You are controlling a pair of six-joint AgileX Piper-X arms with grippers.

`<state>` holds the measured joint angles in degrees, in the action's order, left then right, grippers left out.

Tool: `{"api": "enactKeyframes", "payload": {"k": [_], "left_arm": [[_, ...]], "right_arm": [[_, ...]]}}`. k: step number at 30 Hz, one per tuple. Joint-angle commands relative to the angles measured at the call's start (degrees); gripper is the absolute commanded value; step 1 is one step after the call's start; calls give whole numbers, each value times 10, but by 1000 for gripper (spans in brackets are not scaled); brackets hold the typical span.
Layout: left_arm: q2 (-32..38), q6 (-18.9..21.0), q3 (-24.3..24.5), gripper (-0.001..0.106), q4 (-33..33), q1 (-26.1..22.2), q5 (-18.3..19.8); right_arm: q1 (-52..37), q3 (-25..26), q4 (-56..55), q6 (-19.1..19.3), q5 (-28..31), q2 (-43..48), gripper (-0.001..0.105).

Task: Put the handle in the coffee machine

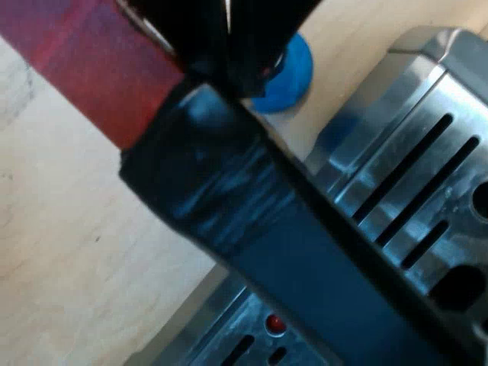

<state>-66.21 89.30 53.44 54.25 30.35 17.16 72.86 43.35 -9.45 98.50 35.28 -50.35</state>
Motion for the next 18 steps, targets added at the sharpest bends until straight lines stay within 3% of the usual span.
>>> {"api": "enactKeyframes", "payload": {"k": [1,7,12,18], "left_arm": [[5,8,7,0,-53,37,144],[5,7,7,0,-93,39,153],[5,8,7,0,-133,39,206],[5,9,7,0,-157,39,209]], "right_arm": [[0,4,1,2,9,5,33],[0,4,1,2,9,5,33],[0,4,1,2,9,5,33],[0,4,1,2,9,5,33]]}}
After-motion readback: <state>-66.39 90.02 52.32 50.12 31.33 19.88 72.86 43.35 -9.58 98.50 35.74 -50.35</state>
